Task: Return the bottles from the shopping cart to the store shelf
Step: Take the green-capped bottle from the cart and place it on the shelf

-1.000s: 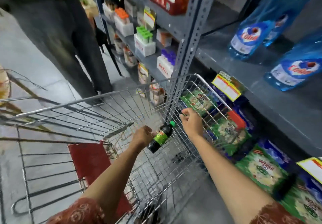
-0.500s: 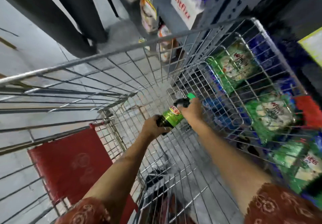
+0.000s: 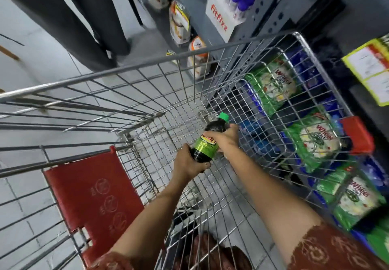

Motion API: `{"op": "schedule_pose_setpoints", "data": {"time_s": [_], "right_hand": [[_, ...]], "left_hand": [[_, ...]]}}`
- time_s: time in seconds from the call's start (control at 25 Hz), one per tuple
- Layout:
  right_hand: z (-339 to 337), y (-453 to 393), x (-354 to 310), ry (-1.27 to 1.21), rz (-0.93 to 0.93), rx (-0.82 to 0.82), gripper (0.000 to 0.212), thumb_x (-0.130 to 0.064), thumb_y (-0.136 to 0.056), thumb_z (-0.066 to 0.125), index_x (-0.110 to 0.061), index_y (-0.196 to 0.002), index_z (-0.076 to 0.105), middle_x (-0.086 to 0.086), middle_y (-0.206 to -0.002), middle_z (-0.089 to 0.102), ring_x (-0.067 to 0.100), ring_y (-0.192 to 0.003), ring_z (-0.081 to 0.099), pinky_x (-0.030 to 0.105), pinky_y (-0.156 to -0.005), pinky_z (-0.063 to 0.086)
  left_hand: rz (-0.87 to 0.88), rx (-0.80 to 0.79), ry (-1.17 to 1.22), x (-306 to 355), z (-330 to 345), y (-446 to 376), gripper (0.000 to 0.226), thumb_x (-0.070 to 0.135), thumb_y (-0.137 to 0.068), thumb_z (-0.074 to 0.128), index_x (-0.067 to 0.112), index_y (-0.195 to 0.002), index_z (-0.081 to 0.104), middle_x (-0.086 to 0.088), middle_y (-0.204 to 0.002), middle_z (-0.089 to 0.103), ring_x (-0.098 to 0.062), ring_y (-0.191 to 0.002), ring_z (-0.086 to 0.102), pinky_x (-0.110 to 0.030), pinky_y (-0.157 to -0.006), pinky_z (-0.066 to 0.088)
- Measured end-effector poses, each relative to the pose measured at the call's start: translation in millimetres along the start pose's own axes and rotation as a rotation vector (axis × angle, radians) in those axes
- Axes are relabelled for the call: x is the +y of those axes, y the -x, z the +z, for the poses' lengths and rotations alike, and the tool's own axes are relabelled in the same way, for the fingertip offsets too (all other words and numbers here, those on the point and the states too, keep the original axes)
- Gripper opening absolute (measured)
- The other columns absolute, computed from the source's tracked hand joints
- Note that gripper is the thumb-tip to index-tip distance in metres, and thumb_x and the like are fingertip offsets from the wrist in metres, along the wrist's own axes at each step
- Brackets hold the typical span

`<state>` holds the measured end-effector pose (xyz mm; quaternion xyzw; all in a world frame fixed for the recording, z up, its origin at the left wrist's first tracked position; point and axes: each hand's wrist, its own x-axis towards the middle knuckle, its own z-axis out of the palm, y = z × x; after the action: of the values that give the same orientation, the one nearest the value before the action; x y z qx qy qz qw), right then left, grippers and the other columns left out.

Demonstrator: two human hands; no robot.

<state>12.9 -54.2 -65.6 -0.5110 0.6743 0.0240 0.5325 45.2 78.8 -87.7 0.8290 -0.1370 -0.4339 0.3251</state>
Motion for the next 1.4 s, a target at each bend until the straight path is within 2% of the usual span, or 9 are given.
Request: {"op": "schedule_pose_setpoints", "data": {"time_s": [0.08,0.2,0.4,0.56,0.72,0.84,1.04,1.2,1.4], "right_hand": [[-10.9,15.1,-8.7,-0.058,-0.003,-0.015,0.074,-0.016,-0.055,0.086,-0.01,-0.116,0.044,0.017,-0.119,0.058,0.03,-0.093,0.058,0.038,-0.075,0.054],[-39.9,42.9,-25.2,-0.151,-0.083,-0.089,0.04,-0.013,-0.054,0.085,-0.021,-0.079,0.055,0.011,-0.098,0.069,0.024,-0.082,0.062,0.03,-0.067,0.049],[-113.2,106.3,-53.9,-0.232,-0.4,-0.139,0.03,-0.015,-0.056,0.085,-0.025,-0.067,0.059,-0.006,-0.071,0.067,0.013,-0.067,0.064,0.019,-0.054,0.049],[-183.0,165.6,-67.9,-0.296,-0.586,-0.075,0.028,-0.017,-0.057,0.084,-0.022,-0.075,0.064,0.003,-0.082,0.069,0.015,-0.072,0.064,0.025,-0.066,0.053],[-260.2,225.3,-65.2,-0.36,-0.756,0.009,0.031,-0.015,-0.059,0.082,-0.018,-0.087,0.069,0.007,-0.086,0.068,0.018,-0.077,0.061,0.028,-0.072,0.048],[-311.6,263.2,-46.9,-0.408,-0.806,0.065,0.032,-0.013,-0.064,0.08,-0.014,-0.093,0.068,0.009,-0.09,0.068,0.021,-0.082,0.062,0.033,-0.076,0.049],[-377.2,305.5,-11.1,-0.462,-0.907,0.172,0.04,-0.006,-0.066,0.078,-0.004,-0.103,0.066,-0.005,-0.074,0.069,0.005,-0.065,0.062,0.011,-0.053,0.047],[-419.2,315.9,14.4,-0.452,-0.915,0.259,0.043,-0.014,-0.064,0.081,-0.013,-0.105,0.066,0.008,-0.098,0.067,0.017,-0.088,0.061,0.025,-0.073,0.049],[-455.8,307.2,30.9,-0.426,-0.905,0.37,0.047,-0.017,-0.062,0.082,-0.012,-0.105,0.065,0.01,-0.105,0.068,0.022,-0.096,0.062,0.035,-0.087,0.048]], "left_hand": [[0.043,0.053,0.068,8.3,1.4,19.5,0.052,0.035,-0.048,0.08,0.022,-0.079,0.04,-0.001,-0.077,0.057,-0.018,-0.065,0.055,-0.027,-0.047,0.041],[0.128,0.133,0.14,31.3,4.9,50.2,0.057,0.046,-0.047,0.075,0.019,-0.082,0.04,-0.011,-0.083,0.059,-0.026,-0.069,0.058,-0.044,-0.055,0.05],[0.33,0.265,0.154,90.9,4.0,103.5,0.047,0.042,-0.05,0.073,0.033,-0.07,0.031,0.008,-0.067,0.046,-0.009,-0.056,0.045,-0.025,-0.045,0.032],[0.425,0.327,0.21,148.7,17.4,159.4,0.045,0.048,-0.05,0.069,0.035,-0.075,0.034,0.004,-0.074,0.054,-0.017,-0.065,0.056,-0.03,-0.051,0.041],[0.629,0.361,0.262,198.0,41.2,220.6,0.055,0.051,-0.051,0.069,0.02,-0.087,0.043,-0.007,-0.085,0.06,-0.027,-0.079,0.061,-0.043,-0.069,0.052],[0.753,0.365,0.258,222.0,62.0,265.0,0.057,0.052,-0.05,0.069,0.018,-0.088,0.043,-0.004,-0.082,0.06,-0.024,-0.074,0.06,-0.037,-0.064,0.05],[0.861,0.366,0.183,246.0,101.1,318.4,0.053,0.047,-0.054,0.073,0.015,-0.085,0.043,0.002,-0.074,0.048,-0.026,-0.07,0.057,-0.033,-0.058,0.045],[0.908,0.321,0.151,260.1,135.0,341.4,0.053,0.051,-0.053,0.069,0.019,-0.08,0.037,-0.003,-0.078,0.051,-0.027,-0.071,0.055,-0.037,-0.058,0.046],[0.945,0.224,0.132,278.9,171.8,341.2,0.055,0.05,-0.057,0.073,0.017,-0.085,0.04,-0.004,-0.084,0.051,-0.028,-0.075,0.055,-0.036,-0.062,0.045]]}}
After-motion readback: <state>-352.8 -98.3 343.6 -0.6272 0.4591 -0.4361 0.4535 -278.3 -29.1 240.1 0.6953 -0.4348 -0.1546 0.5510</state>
